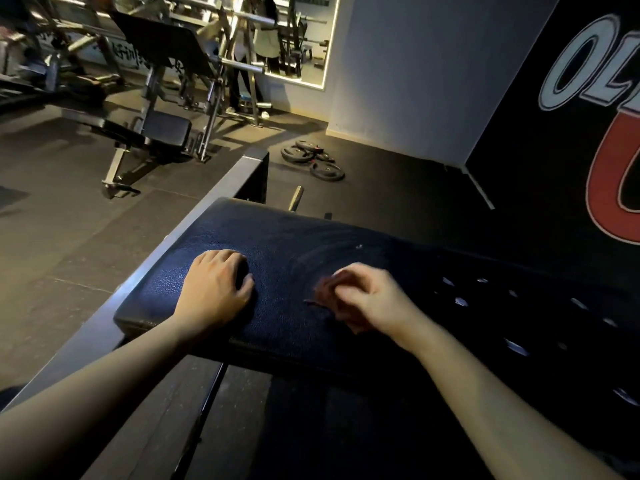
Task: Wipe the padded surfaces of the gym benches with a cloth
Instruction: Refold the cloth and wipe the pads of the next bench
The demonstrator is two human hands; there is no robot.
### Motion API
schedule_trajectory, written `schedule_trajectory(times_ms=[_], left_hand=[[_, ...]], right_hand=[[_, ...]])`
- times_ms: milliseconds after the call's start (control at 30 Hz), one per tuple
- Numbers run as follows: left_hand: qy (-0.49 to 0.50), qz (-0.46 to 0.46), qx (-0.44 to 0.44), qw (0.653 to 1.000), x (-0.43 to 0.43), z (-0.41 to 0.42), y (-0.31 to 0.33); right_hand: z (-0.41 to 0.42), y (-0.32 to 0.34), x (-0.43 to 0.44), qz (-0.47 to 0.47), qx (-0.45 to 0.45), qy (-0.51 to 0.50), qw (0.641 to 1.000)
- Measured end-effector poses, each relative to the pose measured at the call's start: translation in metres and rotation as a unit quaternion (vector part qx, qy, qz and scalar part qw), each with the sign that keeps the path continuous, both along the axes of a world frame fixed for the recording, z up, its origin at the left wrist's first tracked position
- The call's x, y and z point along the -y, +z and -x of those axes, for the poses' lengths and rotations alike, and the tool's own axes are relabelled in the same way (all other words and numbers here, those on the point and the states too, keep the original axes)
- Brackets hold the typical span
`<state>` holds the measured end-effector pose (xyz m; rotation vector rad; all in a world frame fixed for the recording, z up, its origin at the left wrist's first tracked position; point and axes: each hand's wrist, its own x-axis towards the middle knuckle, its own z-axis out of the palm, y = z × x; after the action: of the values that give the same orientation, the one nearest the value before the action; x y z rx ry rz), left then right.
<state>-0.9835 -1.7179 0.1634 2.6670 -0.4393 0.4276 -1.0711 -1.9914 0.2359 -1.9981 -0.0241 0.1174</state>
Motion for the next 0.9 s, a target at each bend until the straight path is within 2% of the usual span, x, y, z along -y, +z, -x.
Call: schedule_trajectory(times_ms=[67,133,233,267,300,333,367,400,500,600,700,800,900], left_hand=[[-0.009,-0.005,-0.004,1.0,-0.001,-0.001,0.002],[-0.022,-0.002,-0.006,1.0,0.002,0.001,0.006],[-0.058,0.005,-0.017,0.998,0.015,0.011,0.012],[-0.074,0.008,-0.023,0.997,0.021,0.016,0.013],[-0.091,0.01,-0.028,0.995,0.027,0.021,0.013],[-0.106,0.011,-0.029,0.994,0.033,0.026,0.013],[-0.119,0.012,-0.03,0.992,0.036,0.029,0.012],[-0.127,0.013,-0.029,0.991,0.039,0.032,0.01],[-0.123,0.037,-0.021,0.991,0.041,0.036,-0.001],[-0.12,0.048,-0.005,0.992,0.041,0.037,-0.007],[-0.124,0.051,-0.002,0.991,0.043,0.036,-0.008],[-0.127,0.049,0.001,0.991,0.043,0.037,-0.009],[-0.128,0.051,0.0,0.99,0.043,0.038,-0.01]], right_hand=[[0.0,0.015,0.013,-0.127,-0.066,-0.058,0.988],[0.003,0.021,0.021,-0.204,-0.114,-0.06,0.97],[-0.002,0.024,0.03,-0.233,-0.144,-0.049,0.96],[-0.008,0.022,0.033,-0.184,-0.129,-0.068,0.972],[-0.015,0.018,0.036,-0.082,-0.098,-0.102,0.987],[-0.02,0.013,0.038,0.051,-0.061,-0.141,0.987],[-0.022,0.007,0.038,0.165,-0.025,-0.175,0.97],[-0.02,0.002,0.034,0.235,0.004,-0.191,0.953],[-0.001,-0.017,0.012,0.316,0.059,-0.139,0.937],[0.016,-0.036,-0.002,0.408,0.147,-0.114,0.894],[0.019,-0.043,0.003,0.428,0.217,-0.12,0.869],[0.009,-0.052,0.02,0.461,0.281,-0.072,0.838],[-0.025,-0.054,0.04,0.472,0.286,-0.057,0.832]])
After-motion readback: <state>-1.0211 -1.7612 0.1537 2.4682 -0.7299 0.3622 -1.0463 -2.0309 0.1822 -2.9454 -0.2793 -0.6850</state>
